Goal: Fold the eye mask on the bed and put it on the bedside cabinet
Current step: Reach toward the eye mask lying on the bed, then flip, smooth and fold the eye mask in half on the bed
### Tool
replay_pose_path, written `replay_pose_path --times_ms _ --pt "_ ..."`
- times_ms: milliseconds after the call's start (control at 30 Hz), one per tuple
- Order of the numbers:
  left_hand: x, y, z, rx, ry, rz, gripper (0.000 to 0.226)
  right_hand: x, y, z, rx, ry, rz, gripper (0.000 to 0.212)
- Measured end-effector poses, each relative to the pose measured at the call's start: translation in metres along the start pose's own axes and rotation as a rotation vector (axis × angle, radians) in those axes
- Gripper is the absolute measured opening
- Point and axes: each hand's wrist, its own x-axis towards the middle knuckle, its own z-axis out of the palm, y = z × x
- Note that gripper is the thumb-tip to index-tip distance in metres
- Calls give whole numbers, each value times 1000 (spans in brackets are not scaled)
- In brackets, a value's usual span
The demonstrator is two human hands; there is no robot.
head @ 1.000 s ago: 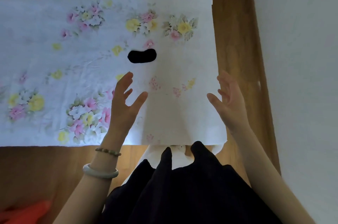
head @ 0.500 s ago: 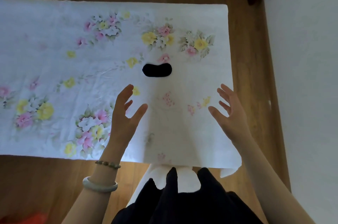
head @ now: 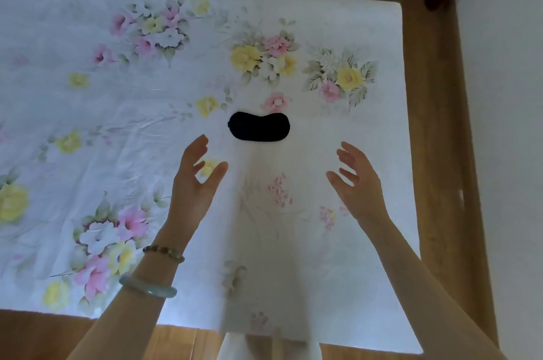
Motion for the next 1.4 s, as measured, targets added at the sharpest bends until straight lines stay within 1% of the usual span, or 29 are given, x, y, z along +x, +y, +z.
replay_pose_path --times_ms 133,233,400,500,600,633,733,800,933,1067,1167,1300,1400 --pt "49 -61 24 10 77 -62 55 60 48 30 57 -7 73 57" --pt "85 -99 42 37 88 -89 58 106 76 55 76 -29 86 55" --pt "128 -155 74 144 14 -176 59 162 112 99 82 -90 100 51" --pt "145 -177 93 185 -46 -220 57 187 128 119 65 -78 127 51" --pt "164 -187 105 141 -41 -293 57 209 139 133 32 -39 144 52" --pt "171 -189 109 144 -39 -300 52 215 142 137 21 -34 158 52" --pt "185 -193 119 186 -18 -242 19 231 146 147 27 -55 240 55" --pt "193 -195 124 217 42 -223 10 241 145 152 40 -81 271 52" --pt "204 -197 129 279 151 -201 14 252 144 157 119 -131 323 34" --pt "208 -194 127 315 186 -230 21 246 144 162 181 -61 360 23" --pt "199 -188 121 290 182 -223 20 233 143 161 189 -28 360 21" --pt "172 -185 104 298 139 -219 11 206 141 154 204 -50 372 21" --pt "141 -185 91 321 120 -243 9 177 143 150 220 -83 378 19"
